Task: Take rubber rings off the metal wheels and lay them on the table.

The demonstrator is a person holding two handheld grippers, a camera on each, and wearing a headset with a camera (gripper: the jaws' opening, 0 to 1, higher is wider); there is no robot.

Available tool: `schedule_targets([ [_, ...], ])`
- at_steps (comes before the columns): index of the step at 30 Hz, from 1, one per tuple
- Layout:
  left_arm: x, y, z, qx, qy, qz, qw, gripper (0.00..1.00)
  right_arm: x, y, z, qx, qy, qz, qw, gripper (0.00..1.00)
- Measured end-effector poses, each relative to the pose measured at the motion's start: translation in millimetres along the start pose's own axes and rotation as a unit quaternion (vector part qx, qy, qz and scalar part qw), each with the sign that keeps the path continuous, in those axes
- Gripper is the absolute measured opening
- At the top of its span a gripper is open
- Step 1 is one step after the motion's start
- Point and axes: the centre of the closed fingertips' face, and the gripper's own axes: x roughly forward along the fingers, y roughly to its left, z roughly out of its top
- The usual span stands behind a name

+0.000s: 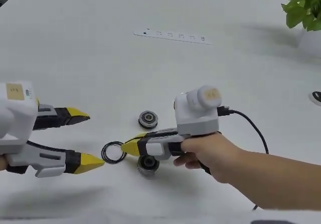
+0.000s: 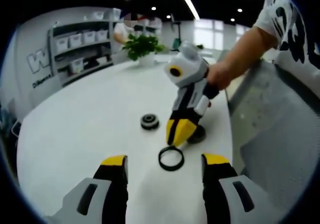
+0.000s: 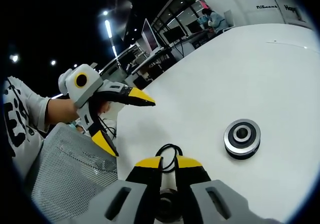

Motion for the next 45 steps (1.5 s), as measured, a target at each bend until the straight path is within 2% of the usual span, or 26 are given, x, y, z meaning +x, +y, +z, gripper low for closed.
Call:
schedule_targets([
  [11, 0.0, 5.7, 6.8, 0.000, 0.000, 0.003, 1.0000, 0.57, -10.5, -0.8, 14.5, -0.008, -0.021, 0.000, 0.9997, 0.08],
  [22, 7.4, 17.9, 26.9, 0.014, -0.009, 0.009, 0.9998, 0.57, -29.1, -10.8, 28.4, -0.023, -0.041, -0.016, 0.9988, 0.09],
  [30, 15.8, 26.4, 39.0, 0.020, -0.014, 0.008, 0.9997, 0.56, -42.5, -18.6, 36.1, -0.052, -0.049, -0.035, 0.9968, 0.11],
  [40, 29.9, 38.1, 46.9, 0.021, -0.013, 0.007, 0.9997, 0.55, -53.1, -30.6, 38.4, -0.076, -0.046, -0.054, 0.9945, 0.14],
  [45, 37.2, 38.9, 50.1, 0.024, -0.011, 0.000, 0.9997, 0.54, -58.8, -39.0, 36.4, -0.094, -0.037, -0.070, 0.9924, 0.18],
])
